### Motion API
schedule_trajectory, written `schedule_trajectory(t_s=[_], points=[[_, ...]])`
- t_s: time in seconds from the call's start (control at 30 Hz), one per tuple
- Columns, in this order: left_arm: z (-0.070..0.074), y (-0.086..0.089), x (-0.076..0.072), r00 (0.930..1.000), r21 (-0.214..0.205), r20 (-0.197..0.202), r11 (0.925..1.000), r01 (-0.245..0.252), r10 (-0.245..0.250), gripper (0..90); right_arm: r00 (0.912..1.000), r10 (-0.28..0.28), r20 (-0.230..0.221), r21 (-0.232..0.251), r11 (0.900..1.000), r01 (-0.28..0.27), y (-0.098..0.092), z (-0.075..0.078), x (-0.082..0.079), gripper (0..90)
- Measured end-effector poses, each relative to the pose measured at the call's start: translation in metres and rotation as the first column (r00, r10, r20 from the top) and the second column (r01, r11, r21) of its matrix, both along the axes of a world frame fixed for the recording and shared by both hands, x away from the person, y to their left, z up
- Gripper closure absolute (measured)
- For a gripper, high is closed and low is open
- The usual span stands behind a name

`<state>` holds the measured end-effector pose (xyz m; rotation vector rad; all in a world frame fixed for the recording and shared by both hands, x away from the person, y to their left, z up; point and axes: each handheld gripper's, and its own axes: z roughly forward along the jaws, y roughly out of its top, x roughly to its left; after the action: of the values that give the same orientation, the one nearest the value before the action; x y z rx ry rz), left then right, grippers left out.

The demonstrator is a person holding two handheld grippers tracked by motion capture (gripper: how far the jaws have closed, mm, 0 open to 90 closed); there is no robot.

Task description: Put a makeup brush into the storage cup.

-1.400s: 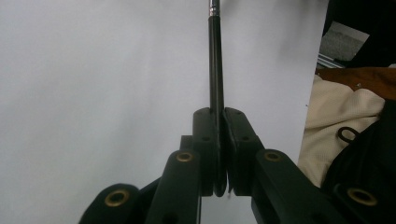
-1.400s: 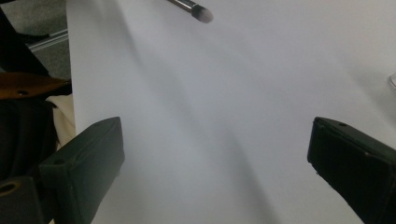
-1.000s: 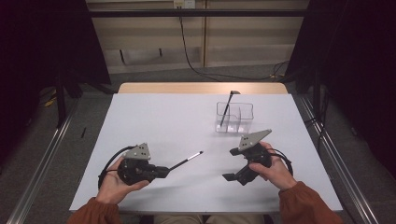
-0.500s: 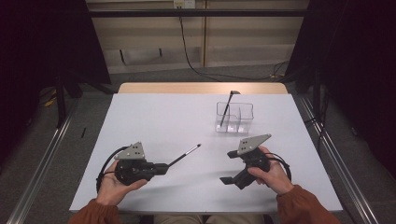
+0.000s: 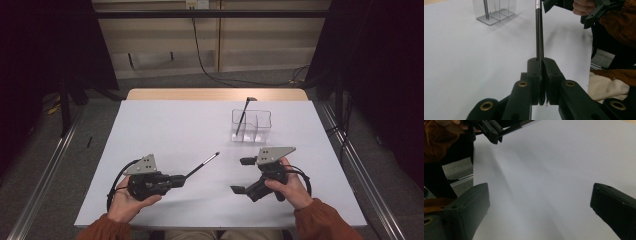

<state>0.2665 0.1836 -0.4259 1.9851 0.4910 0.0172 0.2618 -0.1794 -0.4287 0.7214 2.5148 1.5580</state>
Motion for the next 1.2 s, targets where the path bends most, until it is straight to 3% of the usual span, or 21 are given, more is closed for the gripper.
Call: schedule_trajectory(t_s=[0.3,0.57,0.8,1.03,1.2], points=[[-0.001,-0.004,-0.002,0.9997,-0.028,0.023,0.9996,0.005,-0.004,84.0,0.9978,-0.033,0.058,0.067,0.9973,0.029,0.004,-0.002,-0.001,7.4],[-0.003,-0.010,-0.005,0.9985,-0.061,0.054,0.9981,0.010,-0.006,84.0,0.9931,-0.009,0.117,0.104,0.9945,-0.004,0.009,0.000,-0.005,9.2],[-0.003,-0.016,-0.007,0.9983,-0.084,0.056,0.9962,0.023,-0.019,84.0,0.9972,-0.018,0.072,0.145,0.9895,0.007,0.011,0.001,-0.003,11.3],[-0.004,-0.022,-0.007,0.9981,-0.106,0.057,0.9939,0.032,-0.026,84.0,0.9989,0.014,0.044,0.238,0.9709,-0.025,0.010,0.007,-0.003,11.5],[-0.003,-0.025,-0.008,0.9975,-0.105,0.063,0.9937,0.040,-0.034,84.0,0.9995,0.004,0.033,0.240,0.9707,-0.011,0.013,0.009,-0.001,16.5]])
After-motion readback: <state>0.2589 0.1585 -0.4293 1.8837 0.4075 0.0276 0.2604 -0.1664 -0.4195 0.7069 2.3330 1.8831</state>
